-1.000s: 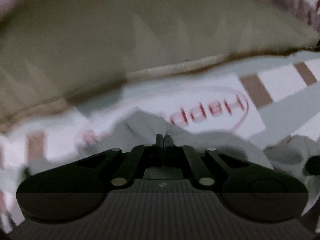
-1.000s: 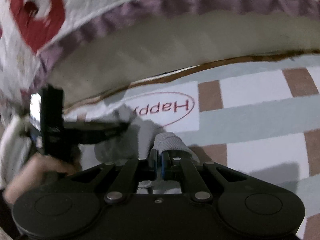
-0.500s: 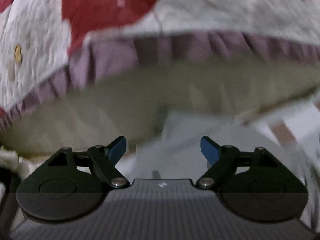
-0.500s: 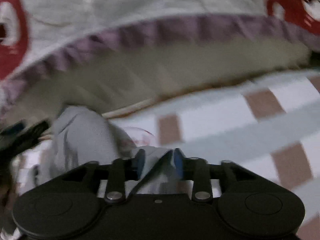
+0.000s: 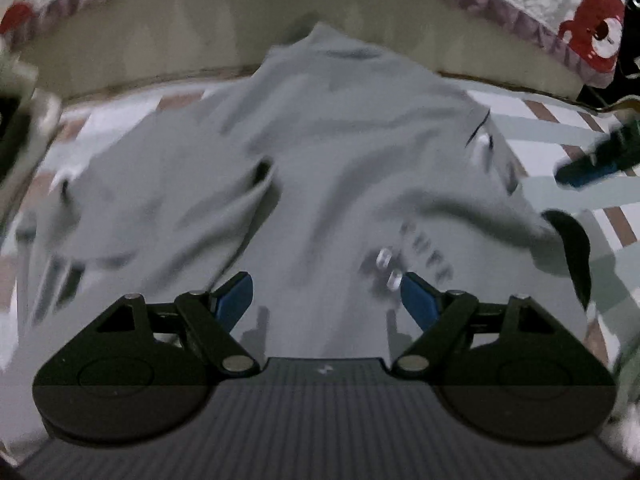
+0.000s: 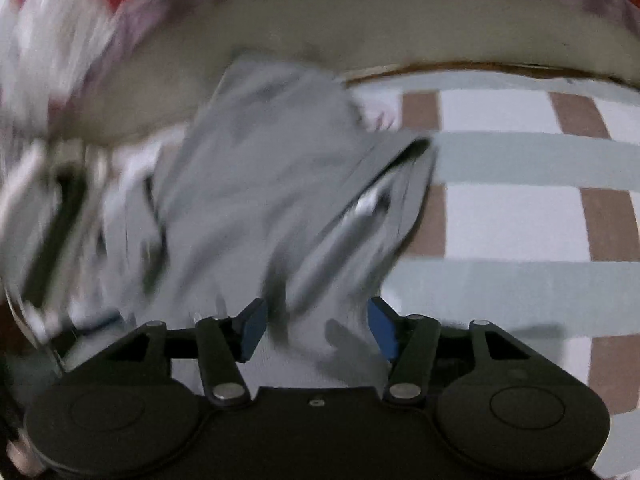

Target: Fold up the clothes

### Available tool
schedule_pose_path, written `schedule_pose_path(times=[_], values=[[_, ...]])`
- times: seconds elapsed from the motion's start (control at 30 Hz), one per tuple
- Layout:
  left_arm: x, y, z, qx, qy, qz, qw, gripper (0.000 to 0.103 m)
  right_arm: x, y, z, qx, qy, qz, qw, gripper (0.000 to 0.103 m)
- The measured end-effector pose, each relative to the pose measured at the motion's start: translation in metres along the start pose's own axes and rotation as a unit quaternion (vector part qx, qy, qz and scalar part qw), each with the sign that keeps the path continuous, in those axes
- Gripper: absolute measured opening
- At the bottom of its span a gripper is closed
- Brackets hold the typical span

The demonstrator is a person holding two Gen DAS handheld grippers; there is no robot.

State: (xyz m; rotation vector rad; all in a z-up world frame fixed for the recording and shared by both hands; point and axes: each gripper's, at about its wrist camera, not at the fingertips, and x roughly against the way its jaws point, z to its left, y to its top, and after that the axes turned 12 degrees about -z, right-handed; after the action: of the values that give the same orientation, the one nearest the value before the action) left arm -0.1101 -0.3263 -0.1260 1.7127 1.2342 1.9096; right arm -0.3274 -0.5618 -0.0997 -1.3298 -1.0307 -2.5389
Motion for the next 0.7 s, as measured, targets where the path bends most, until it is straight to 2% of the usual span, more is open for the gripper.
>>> schedule_pose_path(times=[0.17,0.23,0.33,0.43,0.5,0.57,0.63,0.67,0.7], values=[[0.005,-0.022,0.023,0.042,0.007,0.007,0.9991,0.078,-0.029,-0.022,0.012,0.083,-0.046,0.076,0.993,0.061],[0.001,-0.022,0.025,0.052,0.007,0.007,0.9986,0.078,-0.045,-0.023,0.009,0.093,-0.077,0.091,0.988,0.061],[-0.006,-0.019,0.023,0.046,0.016,0.003,0.9988,0.078,-0.067,-0.019,-0.001,0.079,-0.091,0.101,0.988,0.061],[0.001,-0.019,0.031,0.047,0.034,0.018,0.9982,0.078,-0.068,-0.02,0.006,0.102,-0.069,0.082,0.989,0.006],[0.006,-0.02,0.036,0.047,0.045,0.028,0.9975,0.078,-0.054,-0.02,0.017,0.131,-0.064,0.059,0.987,0.006],[0.012,-0.021,0.043,0.039,0.069,0.045,0.9958,0.078,-0.02,-0.021,0.029,0.153,-0.095,0.03,0.983,0.005],[0.021,-0.019,0.055,0.032,0.094,0.053,0.9936,0.078,0.003,-0.026,0.036,0.184,-0.159,0.018,0.97,0.004],[0.024,-0.017,0.062,0.04,0.095,0.055,0.9931,0.078,0.009,-0.029,0.036,0.194,-0.192,0.017,0.962,0.004],[0.027,-0.016,0.069,0.049,0.095,0.057,0.9926,0.078,0.001,-0.03,0.03,0.19,-0.205,0.036,0.959,0.004]])
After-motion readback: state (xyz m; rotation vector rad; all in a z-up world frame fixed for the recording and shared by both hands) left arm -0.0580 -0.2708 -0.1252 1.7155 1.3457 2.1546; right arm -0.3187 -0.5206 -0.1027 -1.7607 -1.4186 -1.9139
